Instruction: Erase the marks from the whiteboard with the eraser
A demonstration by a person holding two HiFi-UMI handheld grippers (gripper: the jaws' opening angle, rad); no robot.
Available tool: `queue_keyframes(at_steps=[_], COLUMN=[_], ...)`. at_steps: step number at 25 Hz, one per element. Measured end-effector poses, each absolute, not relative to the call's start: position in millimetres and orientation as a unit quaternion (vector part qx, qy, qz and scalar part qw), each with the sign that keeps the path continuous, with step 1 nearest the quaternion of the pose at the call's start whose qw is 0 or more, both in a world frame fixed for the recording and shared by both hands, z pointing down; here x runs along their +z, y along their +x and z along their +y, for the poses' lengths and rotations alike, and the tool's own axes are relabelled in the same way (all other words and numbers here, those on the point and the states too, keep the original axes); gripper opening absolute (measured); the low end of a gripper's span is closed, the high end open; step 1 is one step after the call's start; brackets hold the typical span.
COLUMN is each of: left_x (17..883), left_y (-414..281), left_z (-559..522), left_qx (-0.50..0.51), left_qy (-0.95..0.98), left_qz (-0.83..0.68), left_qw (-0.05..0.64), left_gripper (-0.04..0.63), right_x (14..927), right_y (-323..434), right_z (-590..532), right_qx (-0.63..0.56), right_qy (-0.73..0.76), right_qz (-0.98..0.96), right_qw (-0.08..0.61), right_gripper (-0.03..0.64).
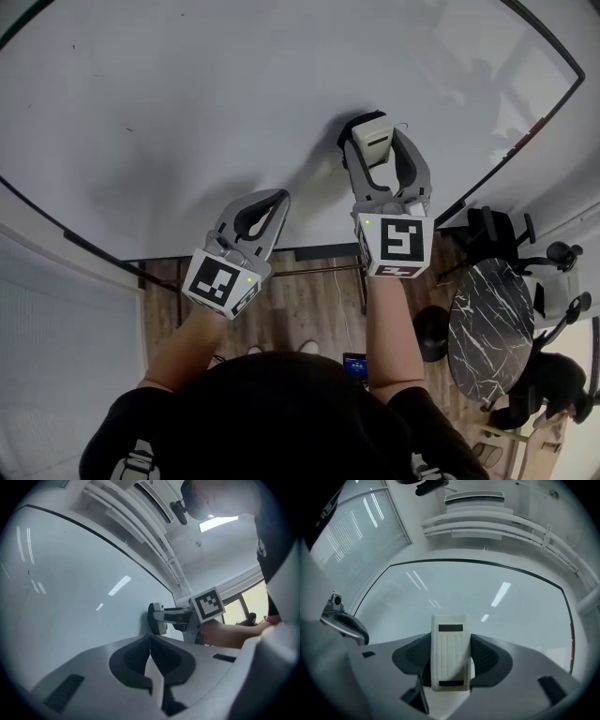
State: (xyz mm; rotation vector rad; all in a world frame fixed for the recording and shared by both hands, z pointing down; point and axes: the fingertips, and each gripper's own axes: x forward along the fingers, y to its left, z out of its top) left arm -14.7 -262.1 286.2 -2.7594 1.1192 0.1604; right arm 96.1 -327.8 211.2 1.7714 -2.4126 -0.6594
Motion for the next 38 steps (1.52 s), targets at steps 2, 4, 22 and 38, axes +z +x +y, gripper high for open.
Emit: queue_keyframes(at_steps=[2, 4, 22, 38], left_x=[287.1, 289.4, 297.6, 302.6], left_y=[-15.0, -14.0, 5.6, 19.6], left_z=[-266.8, -270.8, -291.9, -308.8], left_qx=[0.053, 0.052, 0.054, 0.052], left_qy=[-0.922, -0.921, -0.922, -0.924], left_qz=[0.376, 0.378, 0.377, 0.372], left_qw=[0.078, 0.076, 0.065, 0.066], left_gripper=[0.005, 0.005, 0.005, 0.005], right_x=[205.6, 205.5, 203.2, 209.2], right_y=[88.7, 83.9, 141.7, 218.9], right_z=[-334.4, -341.3, -358.5, -367.0], right_qx=[-0.224, -0.233, -0.235, -0.194], right_qy=[0.576, 0.577, 0.622, 0.675], right_qz=[-0.785, -0.781, -0.746, -0.712], right_qw=[0.044, 0.054, 0.045, -0.009], right_gripper=[0.252, 0.252, 0.250, 0.250])
